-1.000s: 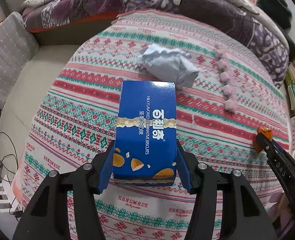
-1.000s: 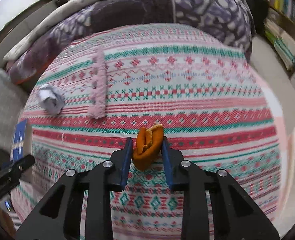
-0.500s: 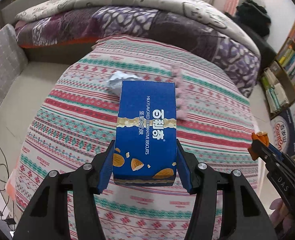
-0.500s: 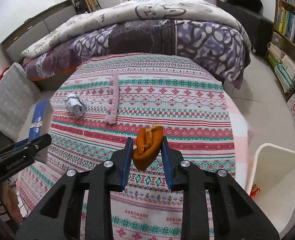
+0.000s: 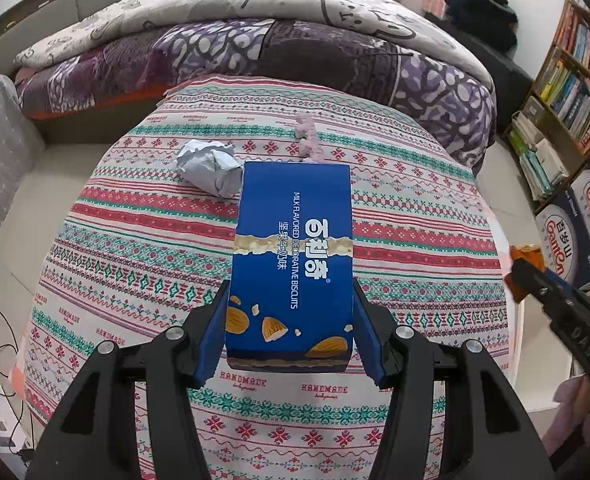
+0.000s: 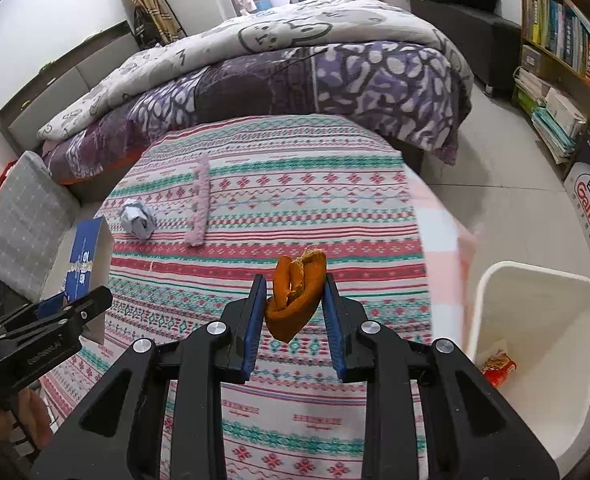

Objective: Collect trash
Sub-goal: 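Carry the biscuit box and orange peel to the white bin and release both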

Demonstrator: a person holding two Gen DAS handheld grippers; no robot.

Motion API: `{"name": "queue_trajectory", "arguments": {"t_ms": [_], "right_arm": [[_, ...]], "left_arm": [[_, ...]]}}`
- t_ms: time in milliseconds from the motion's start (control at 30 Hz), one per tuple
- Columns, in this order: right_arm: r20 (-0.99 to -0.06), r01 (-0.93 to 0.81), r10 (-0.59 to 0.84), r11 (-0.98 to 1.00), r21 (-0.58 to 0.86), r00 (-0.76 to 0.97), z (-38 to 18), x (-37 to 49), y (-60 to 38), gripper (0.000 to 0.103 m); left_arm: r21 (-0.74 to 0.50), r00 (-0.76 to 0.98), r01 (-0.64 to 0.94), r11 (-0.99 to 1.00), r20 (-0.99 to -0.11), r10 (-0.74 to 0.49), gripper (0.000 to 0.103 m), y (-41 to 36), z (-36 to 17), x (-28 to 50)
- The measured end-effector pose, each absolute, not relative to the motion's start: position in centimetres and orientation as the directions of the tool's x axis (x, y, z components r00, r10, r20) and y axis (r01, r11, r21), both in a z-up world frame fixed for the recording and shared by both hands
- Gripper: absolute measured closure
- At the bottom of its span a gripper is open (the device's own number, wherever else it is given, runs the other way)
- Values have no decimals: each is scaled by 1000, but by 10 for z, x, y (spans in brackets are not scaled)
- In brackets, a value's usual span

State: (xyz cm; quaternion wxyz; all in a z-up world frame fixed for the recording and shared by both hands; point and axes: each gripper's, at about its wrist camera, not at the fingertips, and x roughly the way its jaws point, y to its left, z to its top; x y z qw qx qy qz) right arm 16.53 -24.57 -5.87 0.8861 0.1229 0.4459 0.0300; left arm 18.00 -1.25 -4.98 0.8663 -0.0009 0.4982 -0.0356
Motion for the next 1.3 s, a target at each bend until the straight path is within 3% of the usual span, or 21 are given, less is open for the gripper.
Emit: {"name": "queue_trajectory", "arguments": {"t_ms": [367, 633, 667, 733, 833, 1033, 1300], "right_arm": [[-805, 200, 84, 949, 244, 587, -58, 147, -318, 76], [-858, 413, 5, 875, 252, 513, -74, 128, -388, 72], [-861, 432, -3, 866, 252, 508, -75, 125, -394, 70], [-860, 475, -27, 843, 254, 509, -74, 119, -408, 45], [-847, 514, -50, 813, 273, 529, -69, 110, -424, 34], [-823, 546, -51, 771, 327, 565, -58, 99, -443, 22], [-797, 555, -26, 731, 397, 603, -49, 93, -460, 19]], "left_arm": [[-24, 494, 133, 991, -865, -87, 48, -58, -57, 176], [-32, 471, 224, 974, -871, -137, 48, -105, -66, 164], [-30, 470, 240, 970, -871, -143, 48, -112, -67, 162], [-32, 466, 274, 961, -870, -162, 48, -126, -68, 156], [-45, 458, 310, 950, -868, -190, 48, -144, -69, 150], [-86, 435, 388, 918, -861, -264, 48, -181, -71, 138], [-134, 385, 490, 861, -853, -352, 48, -235, -78, 120]]}}
